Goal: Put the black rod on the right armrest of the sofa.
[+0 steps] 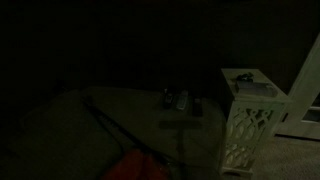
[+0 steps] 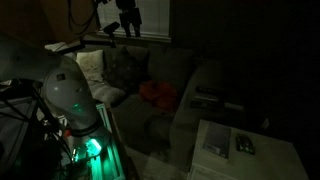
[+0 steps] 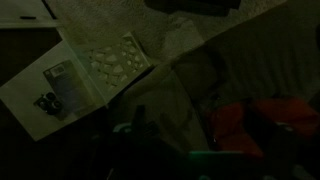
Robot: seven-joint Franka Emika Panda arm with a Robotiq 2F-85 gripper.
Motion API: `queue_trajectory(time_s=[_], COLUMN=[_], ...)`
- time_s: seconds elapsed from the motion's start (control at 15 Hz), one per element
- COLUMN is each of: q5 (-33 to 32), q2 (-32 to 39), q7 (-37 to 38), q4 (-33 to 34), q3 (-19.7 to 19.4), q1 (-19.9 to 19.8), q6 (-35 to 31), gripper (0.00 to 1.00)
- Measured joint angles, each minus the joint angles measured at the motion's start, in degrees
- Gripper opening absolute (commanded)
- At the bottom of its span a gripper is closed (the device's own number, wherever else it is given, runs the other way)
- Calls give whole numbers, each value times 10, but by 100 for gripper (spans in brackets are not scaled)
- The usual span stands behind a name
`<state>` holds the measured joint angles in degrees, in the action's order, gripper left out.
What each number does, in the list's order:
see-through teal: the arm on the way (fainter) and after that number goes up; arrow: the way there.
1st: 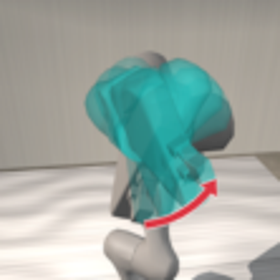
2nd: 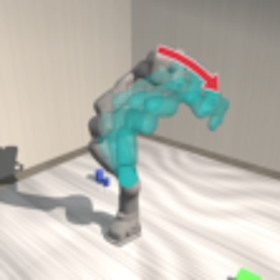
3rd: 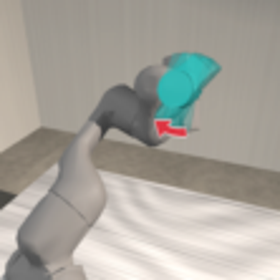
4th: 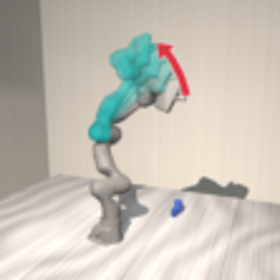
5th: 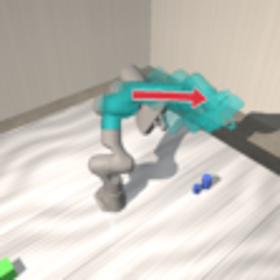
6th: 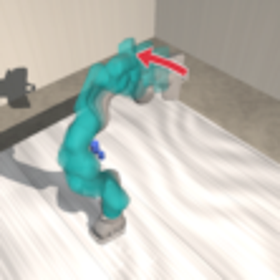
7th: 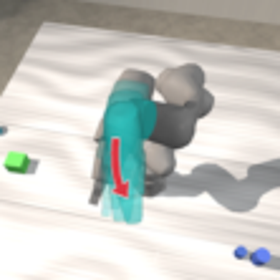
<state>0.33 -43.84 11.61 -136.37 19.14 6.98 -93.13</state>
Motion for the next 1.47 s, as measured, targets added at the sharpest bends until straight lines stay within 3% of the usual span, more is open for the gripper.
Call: queue_trajectory(time_s=[0.47,0.67,1.0,1.47], q5=[0,0,-34,-84], q2=[1,20,156,397], q7=[0,15,26,33], q4=[0,11,107,295], q3=[-1,-1,36,107], q1=[1,-3,-35,-89], q6=[-3,-35,-103,-68], gripper=[100,100,100,100])
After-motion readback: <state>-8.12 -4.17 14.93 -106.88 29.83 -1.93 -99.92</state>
